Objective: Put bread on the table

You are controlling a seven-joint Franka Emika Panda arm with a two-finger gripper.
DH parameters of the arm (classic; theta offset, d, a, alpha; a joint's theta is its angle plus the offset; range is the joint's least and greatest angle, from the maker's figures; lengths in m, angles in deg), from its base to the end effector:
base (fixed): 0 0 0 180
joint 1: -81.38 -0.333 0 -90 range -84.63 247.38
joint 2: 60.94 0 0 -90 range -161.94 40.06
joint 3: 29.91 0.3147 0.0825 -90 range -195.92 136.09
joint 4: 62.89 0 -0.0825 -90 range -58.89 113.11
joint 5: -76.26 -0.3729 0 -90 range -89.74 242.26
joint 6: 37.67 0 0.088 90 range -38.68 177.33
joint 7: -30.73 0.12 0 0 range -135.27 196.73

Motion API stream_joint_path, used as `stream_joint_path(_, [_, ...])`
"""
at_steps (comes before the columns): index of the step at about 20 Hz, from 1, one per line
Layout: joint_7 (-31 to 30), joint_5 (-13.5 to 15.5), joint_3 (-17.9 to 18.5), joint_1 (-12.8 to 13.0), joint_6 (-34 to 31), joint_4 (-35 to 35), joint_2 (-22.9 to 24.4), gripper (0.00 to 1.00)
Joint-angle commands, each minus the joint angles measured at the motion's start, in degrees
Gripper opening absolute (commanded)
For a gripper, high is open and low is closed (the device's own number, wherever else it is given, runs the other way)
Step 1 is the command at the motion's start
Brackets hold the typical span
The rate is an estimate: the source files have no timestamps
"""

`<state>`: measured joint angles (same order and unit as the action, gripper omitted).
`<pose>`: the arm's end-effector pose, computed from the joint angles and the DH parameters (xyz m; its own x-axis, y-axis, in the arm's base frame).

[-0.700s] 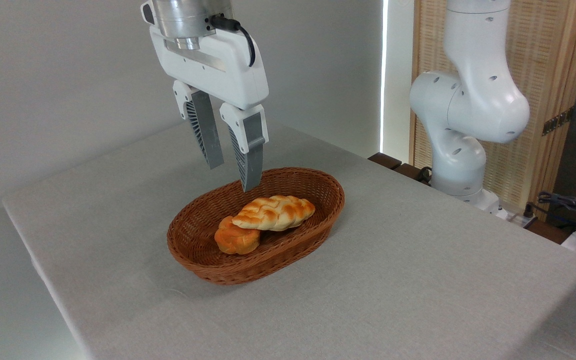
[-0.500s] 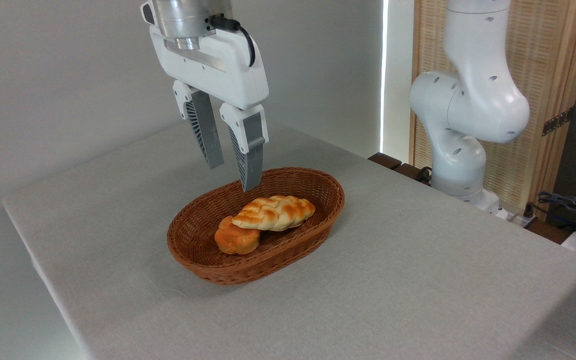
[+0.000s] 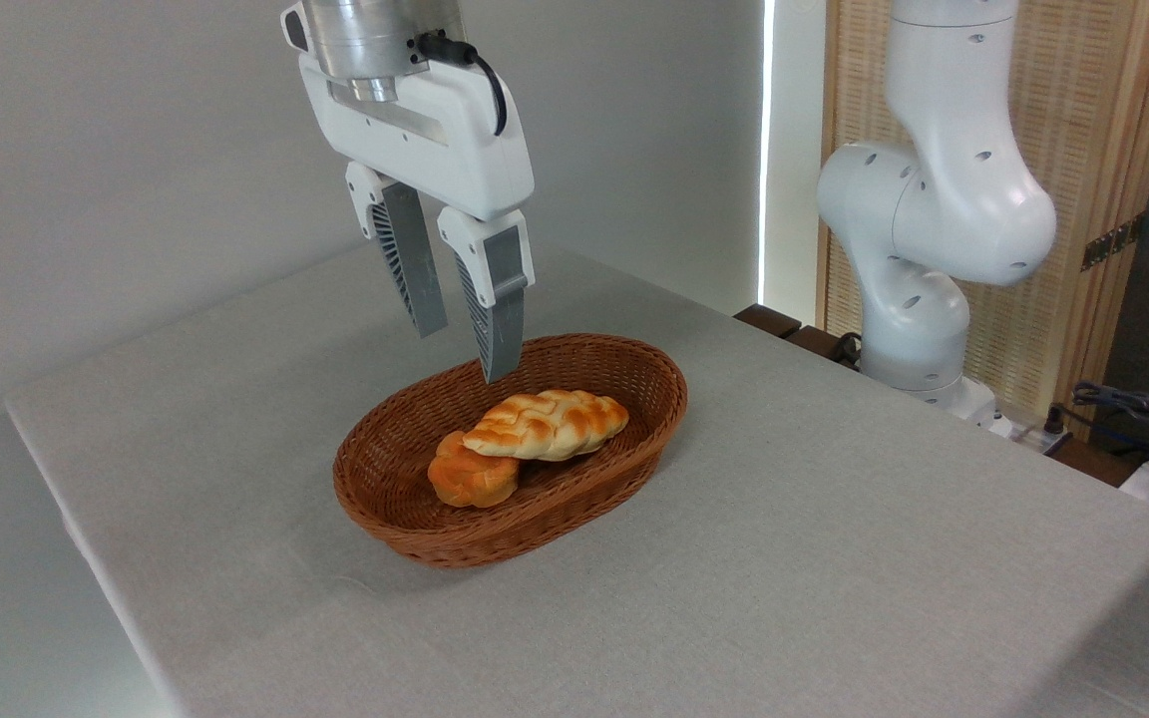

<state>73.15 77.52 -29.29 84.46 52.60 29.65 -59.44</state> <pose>0.5343 -0.0255 0.6043 0.7088 -0.7054 0.0051 -0.7053 -0.7085 0.0255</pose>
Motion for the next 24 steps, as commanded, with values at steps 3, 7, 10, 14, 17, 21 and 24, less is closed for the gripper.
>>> stream_joint_path(3, [0.4, 0.9, -3.5, 0.1, 4.9, 15.2, 8.4, 1.0])
stream_joint_path(7, [2.2, 0.8, -4.9, 0.6, 9.1, 23.9, 12.2, 1.0])
stream_joint_path(10, [7.2, 0.9, -5.4, 0.9, 9.2, 28.4, 13.5, 1.0])
stream_joint_path(14, [8.6, 1.2, -5.4, 2.5, 12.7, 32.6, 13.6, 1.0])
stream_joint_path(17, [15.0, 1.4, -5.4, 3.3, 15.7, 35.9, 13.4, 1.0])
stream_joint_path(21, [16.5, 5.9, -5.3, 3.3, 17.6, 37.0, 12.4, 1.0])
stream_joint_path(24, [16.5, 6.7, -5.3, 3.3, 18.0, 37.3, 11.7, 1.0])
